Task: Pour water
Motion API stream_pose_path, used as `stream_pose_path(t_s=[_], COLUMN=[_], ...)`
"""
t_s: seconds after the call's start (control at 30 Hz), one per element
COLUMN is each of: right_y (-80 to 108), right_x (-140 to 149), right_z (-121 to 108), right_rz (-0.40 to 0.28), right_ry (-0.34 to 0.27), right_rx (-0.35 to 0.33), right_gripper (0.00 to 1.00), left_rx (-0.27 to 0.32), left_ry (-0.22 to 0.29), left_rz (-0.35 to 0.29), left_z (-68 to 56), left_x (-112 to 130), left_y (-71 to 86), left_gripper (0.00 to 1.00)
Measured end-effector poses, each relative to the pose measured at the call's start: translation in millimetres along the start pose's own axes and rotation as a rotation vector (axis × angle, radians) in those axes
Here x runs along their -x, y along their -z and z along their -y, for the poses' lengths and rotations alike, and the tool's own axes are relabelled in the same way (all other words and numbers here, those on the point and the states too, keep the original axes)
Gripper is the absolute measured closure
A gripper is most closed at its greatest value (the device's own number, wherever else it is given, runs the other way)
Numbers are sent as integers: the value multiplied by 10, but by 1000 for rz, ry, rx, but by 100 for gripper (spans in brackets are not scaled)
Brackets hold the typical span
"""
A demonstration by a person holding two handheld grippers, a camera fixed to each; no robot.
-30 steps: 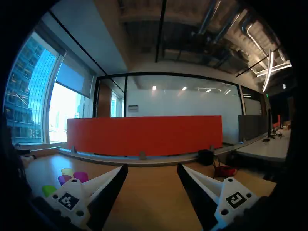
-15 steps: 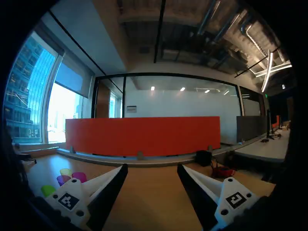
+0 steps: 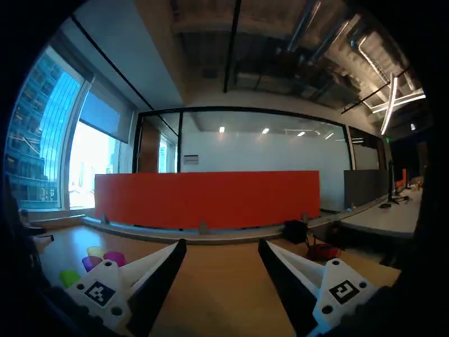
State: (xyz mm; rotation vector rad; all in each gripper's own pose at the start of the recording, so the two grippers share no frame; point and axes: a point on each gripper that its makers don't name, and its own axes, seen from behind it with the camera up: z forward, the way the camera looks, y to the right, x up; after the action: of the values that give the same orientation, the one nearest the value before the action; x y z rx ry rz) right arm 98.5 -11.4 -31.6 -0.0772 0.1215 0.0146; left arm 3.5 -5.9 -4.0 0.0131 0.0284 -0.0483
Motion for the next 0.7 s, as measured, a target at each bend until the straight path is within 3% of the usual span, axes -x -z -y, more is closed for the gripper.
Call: stream_pose_path(t_s=[0.7], right_y=[-2], right_x=[-11], right_z=[-8], right_rz=[-4], right_ry=[18], right_rx=[-8], right_gripper=[1], left_rx=[6], left_ry=[0], left_rz=[1], left_z=[4], left_x=[21], left_y=[-2], left_gripper=[3])
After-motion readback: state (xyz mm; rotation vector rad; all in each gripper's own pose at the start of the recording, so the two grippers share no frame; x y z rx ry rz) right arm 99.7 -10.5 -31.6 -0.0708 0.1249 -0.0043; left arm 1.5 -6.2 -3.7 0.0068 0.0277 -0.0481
